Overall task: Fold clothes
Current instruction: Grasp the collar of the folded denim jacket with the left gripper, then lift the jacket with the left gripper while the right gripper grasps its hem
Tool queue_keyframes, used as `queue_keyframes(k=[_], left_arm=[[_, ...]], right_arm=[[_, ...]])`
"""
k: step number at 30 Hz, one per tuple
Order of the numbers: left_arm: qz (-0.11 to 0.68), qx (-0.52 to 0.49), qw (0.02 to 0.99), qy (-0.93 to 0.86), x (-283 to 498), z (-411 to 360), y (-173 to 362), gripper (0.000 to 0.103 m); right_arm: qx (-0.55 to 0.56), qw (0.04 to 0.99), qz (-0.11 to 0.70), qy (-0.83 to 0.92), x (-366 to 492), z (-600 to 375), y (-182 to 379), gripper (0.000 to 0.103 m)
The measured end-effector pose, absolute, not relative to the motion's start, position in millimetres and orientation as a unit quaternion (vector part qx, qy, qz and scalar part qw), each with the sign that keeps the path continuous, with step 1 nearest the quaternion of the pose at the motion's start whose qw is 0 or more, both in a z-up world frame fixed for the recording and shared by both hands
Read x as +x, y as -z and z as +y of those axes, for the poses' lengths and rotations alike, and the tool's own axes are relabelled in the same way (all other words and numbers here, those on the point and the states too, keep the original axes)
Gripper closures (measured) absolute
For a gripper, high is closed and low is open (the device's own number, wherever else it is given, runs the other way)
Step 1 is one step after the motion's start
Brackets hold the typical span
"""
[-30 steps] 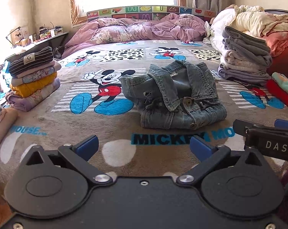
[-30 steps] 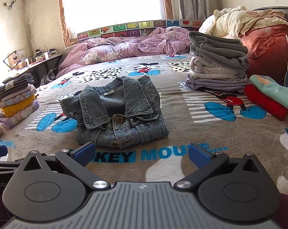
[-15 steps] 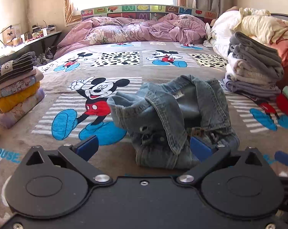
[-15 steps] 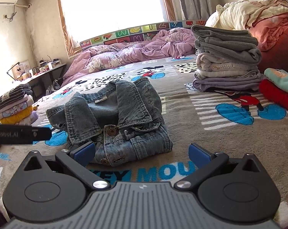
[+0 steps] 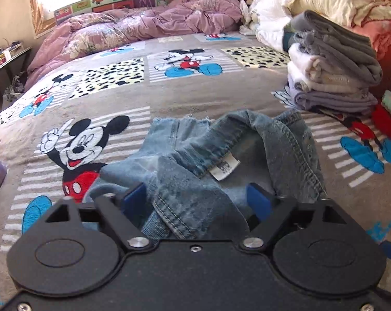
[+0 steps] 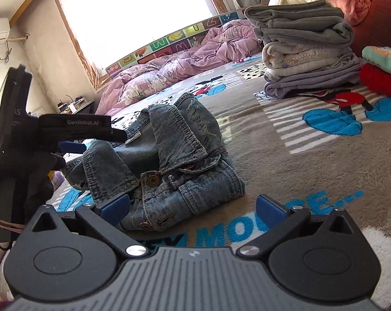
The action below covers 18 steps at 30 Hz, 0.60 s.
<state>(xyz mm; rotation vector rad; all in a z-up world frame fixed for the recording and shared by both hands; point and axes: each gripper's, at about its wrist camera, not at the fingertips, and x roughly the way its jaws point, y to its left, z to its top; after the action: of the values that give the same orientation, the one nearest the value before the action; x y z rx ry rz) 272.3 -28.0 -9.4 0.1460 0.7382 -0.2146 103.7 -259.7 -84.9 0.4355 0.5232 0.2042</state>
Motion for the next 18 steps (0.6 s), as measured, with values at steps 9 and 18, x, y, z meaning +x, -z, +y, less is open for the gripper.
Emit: queue_keyframes(k=[9, 18], left_arm=[[0.286, 0.149, 0.927, 0.192, 188.0, -28.8, 1.8, 0.086], [0.258, 0.269, 0.887, 0.273, 81.0, -40.0, 20.6, 0.087]], right_arm=[[0.3, 0.919, 0.233, -0.108, 97.8, -285.0, 83.0, 0.0], [0.382, 0.892, 0.202, -0.133, 77.0, -319.4, 79.9, 0.0]])
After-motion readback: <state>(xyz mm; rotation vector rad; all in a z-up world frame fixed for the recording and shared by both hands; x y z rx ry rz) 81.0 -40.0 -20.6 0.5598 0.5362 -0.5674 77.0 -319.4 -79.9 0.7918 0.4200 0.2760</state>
